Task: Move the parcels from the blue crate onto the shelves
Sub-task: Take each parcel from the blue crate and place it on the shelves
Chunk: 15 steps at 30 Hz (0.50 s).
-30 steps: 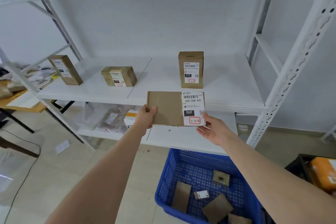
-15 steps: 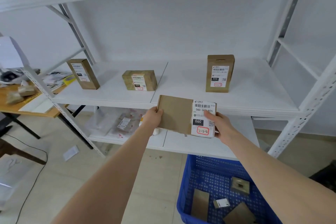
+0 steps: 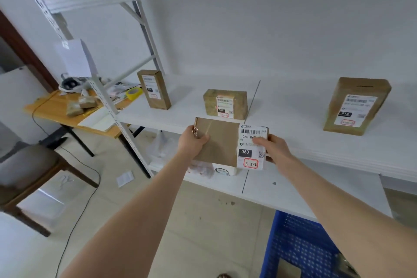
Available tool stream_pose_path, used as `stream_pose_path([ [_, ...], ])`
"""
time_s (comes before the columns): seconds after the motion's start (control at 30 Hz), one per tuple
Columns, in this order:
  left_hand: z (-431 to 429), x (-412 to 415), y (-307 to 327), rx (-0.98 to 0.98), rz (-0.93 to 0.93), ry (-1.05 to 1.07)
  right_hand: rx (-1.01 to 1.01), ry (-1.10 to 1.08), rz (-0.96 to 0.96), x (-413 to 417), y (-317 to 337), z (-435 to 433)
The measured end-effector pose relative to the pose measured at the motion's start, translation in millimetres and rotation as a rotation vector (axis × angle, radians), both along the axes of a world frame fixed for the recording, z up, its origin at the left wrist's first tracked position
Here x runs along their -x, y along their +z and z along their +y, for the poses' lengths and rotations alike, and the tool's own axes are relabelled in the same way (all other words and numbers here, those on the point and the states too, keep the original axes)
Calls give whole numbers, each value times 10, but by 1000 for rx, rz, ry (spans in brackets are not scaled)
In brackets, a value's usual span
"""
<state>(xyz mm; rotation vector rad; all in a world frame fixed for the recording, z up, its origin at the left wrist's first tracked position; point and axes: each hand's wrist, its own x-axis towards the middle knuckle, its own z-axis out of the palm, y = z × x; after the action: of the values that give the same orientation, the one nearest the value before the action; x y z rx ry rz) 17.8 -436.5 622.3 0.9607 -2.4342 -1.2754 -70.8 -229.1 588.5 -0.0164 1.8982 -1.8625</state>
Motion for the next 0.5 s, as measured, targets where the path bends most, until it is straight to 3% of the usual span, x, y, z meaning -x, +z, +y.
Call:
stream_pose_path([
  [0.27,-1188,566,24,28,6,139,-7,24,86,543,-108,-1272],
  [0.5,-2036,928,1,56,-11,74,-153,48,175,1019,-190,-2148],
])
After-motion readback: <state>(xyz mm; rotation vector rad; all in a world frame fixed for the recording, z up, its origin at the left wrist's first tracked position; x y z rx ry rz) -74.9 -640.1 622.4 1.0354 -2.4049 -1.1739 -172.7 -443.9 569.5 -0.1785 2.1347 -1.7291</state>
